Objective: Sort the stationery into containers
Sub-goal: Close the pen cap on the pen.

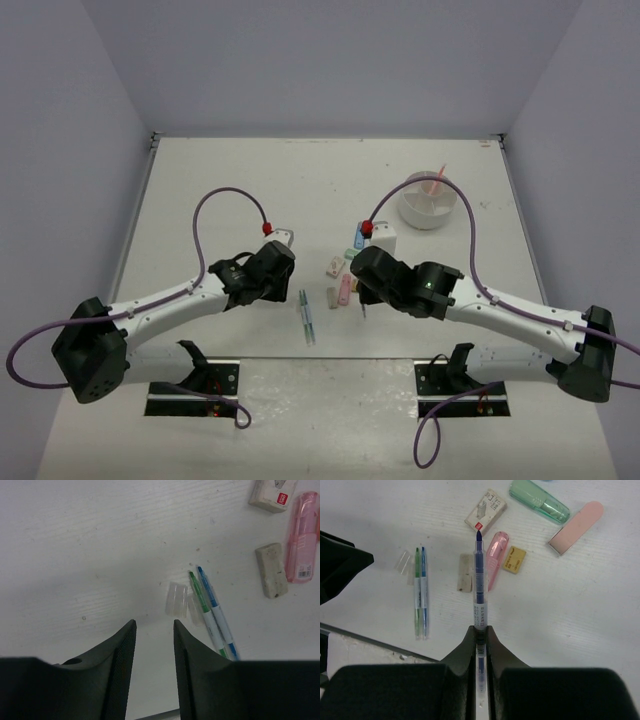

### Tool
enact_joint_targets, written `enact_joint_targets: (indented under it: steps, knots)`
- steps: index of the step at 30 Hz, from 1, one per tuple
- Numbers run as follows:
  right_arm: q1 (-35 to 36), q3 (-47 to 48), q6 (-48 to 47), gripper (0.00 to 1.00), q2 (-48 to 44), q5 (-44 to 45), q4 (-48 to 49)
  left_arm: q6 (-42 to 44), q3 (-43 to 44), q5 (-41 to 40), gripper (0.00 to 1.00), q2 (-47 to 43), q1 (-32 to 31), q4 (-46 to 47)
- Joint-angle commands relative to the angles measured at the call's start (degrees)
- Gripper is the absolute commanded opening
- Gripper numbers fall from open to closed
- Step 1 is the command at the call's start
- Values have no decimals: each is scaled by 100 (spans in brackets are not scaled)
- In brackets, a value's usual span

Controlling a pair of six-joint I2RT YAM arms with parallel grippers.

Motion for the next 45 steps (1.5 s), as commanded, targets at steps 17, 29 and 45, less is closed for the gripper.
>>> enact_joint_targets:
  steps: [17, 29, 45]
  knots:
    - [-8, -240, -124, 0, -50, -149, 365, 128, -151, 271, 29, 652, -17, 940]
    - [-8, -180, -182, 0, 54, -176, 365, 169, -194, 248, 25, 840, -17, 994]
    - [-8, -173, -227, 0, 157, -199, 365, 164, -225, 261, 19, 1089, -21, 1087]
